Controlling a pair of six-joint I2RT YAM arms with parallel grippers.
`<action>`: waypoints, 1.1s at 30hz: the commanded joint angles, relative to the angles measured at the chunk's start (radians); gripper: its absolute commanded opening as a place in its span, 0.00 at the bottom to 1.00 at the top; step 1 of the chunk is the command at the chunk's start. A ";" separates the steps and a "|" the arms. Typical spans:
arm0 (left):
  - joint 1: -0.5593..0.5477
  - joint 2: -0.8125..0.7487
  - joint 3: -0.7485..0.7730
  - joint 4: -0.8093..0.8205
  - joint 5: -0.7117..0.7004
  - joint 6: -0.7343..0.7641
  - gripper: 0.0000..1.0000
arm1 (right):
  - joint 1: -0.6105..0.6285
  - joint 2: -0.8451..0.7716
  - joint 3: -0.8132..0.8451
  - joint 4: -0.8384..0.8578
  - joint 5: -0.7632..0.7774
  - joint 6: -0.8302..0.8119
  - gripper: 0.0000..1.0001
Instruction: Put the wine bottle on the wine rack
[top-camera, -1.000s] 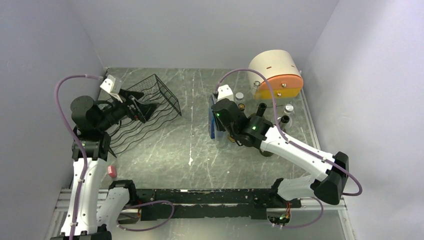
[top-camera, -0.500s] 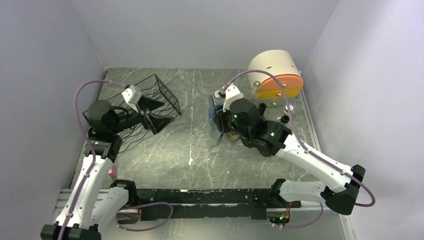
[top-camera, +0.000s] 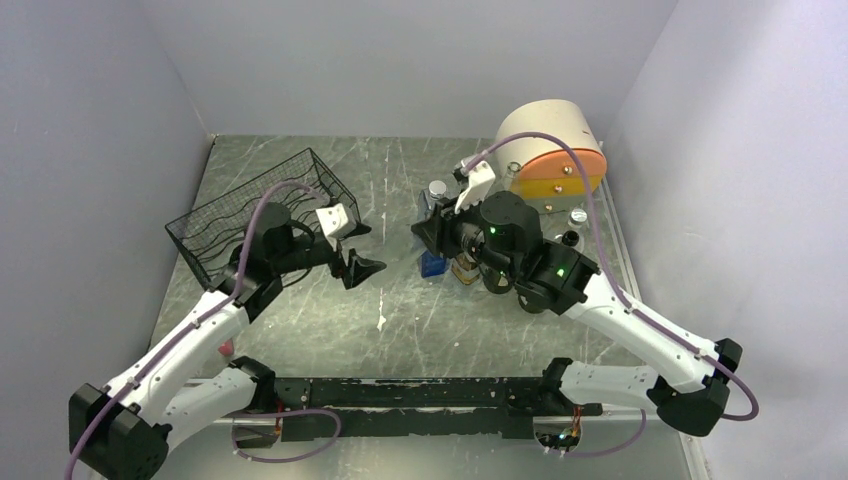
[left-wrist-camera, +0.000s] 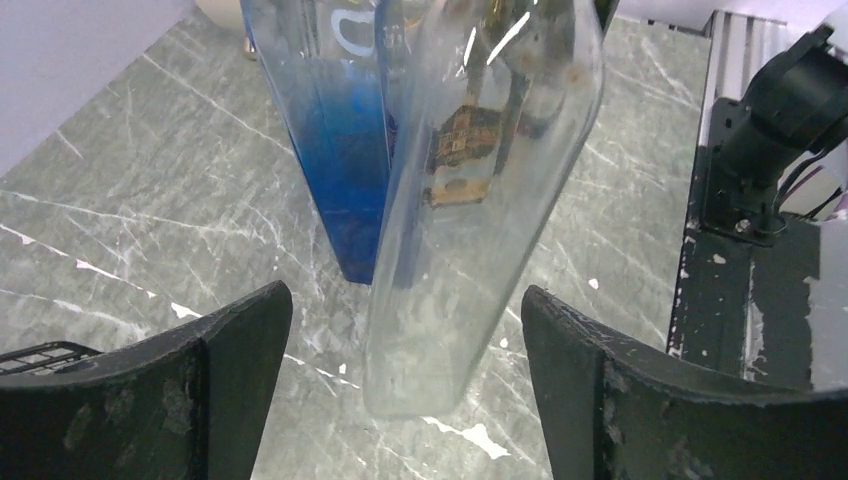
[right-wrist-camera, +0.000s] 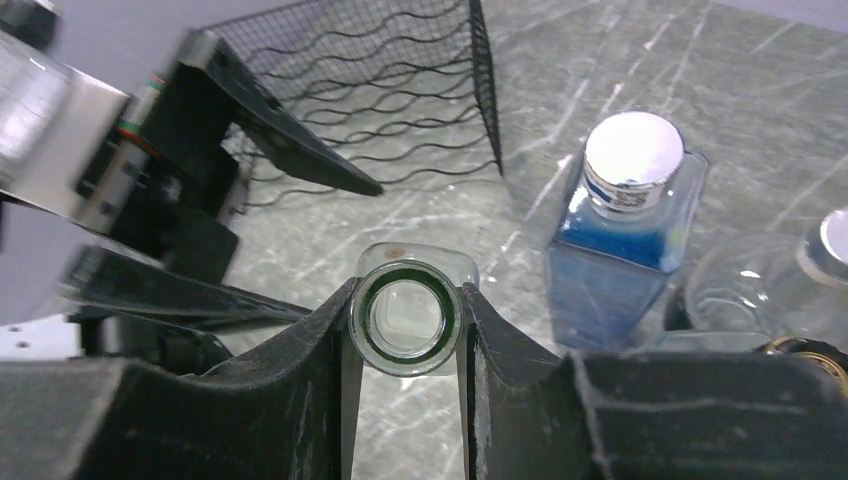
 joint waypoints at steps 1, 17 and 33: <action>-0.038 0.029 0.045 -0.030 -0.028 0.170 0.90 | 0.001 0.002 0.087 0.144 -0.063 0.111 0.10; -0.044 0.005 -0.092 0.119 -0.017 0.151 0.86 | 0.000 0.049 0.116 0.182 -0.056 0.186 0.04; -0.045 -0.038 -0.114 0.145 -0.021 0.209 0.29 | 0.000 0.040 0.102 0.155 -0.086 0.165 0.10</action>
